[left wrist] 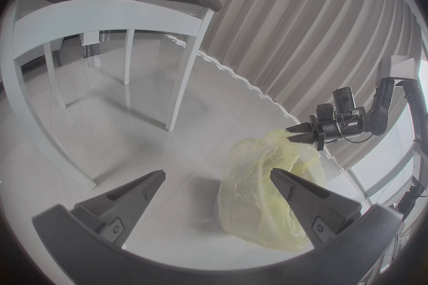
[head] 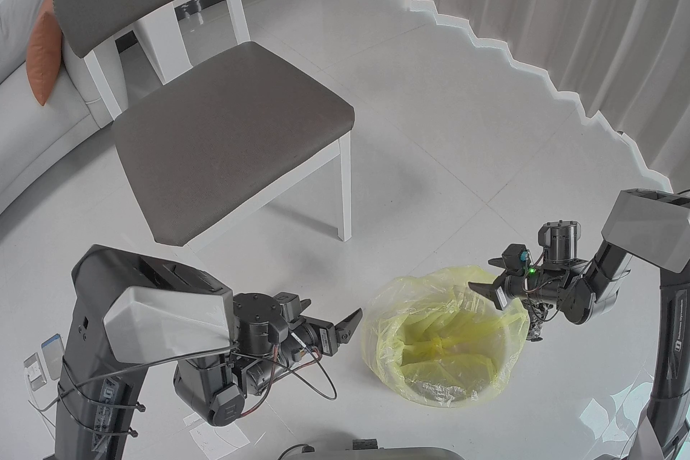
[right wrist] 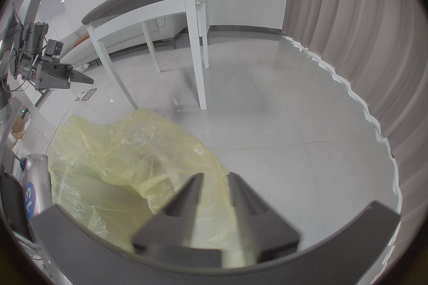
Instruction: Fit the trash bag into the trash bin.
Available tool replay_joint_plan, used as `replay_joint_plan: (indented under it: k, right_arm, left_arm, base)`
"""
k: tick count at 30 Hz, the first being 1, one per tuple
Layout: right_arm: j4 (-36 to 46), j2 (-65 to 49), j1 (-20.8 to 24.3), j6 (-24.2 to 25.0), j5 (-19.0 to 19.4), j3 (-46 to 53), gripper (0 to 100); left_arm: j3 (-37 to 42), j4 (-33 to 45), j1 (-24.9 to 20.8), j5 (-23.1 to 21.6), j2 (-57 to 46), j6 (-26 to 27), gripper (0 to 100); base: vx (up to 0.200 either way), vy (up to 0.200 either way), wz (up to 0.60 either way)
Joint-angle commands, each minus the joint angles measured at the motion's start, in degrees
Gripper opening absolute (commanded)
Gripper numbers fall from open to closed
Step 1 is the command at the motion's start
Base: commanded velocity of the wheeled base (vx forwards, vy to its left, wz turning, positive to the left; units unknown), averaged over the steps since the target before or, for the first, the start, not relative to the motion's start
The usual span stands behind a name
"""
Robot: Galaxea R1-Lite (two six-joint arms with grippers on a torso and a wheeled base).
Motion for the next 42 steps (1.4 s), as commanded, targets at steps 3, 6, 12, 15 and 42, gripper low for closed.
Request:
replay_joint_plan:
  k: [3,6,12,15,42]
  right_arm:
    - [-0.68,-1.4,0.36,0.02,0.04,1.9,100]
    - [-0.77,-4.48,-0.34,0.02,0.04,3.75,100]
    - [-0.68,-9.57,-2.28,-0.07,0.04,6.38,100]
    - [-0.77,-10.8,-2.89,-0.16,0.04,7.53,100]
    - [-4.81,-12.91,-7.38,-0.51,0.04,14.21,100]
  left_arm:
    - [-4.38,3.22,-1.12,-1.34,1.0,0.07,100]
    - [-5.69,3.75,-2.88,-2.04,2.15,0.07,100]
    - [-7.45,3.66,-5.34,-2.83,4.96,0.07,100]
    - [-7.54,3.66,-5.69,-2.83,5.66,0.25,100]
    - [-13.78,7.44,-6.05,-4.5,11.38,-0.19,0]
  base:
    - [0.0,0.0,0.0]
    - [0.0,0.0,0.0]
    - [0.0,0.0,0.0]
    - [0.0,0.0,0.0]
    - [0.0,0.0,0.0]
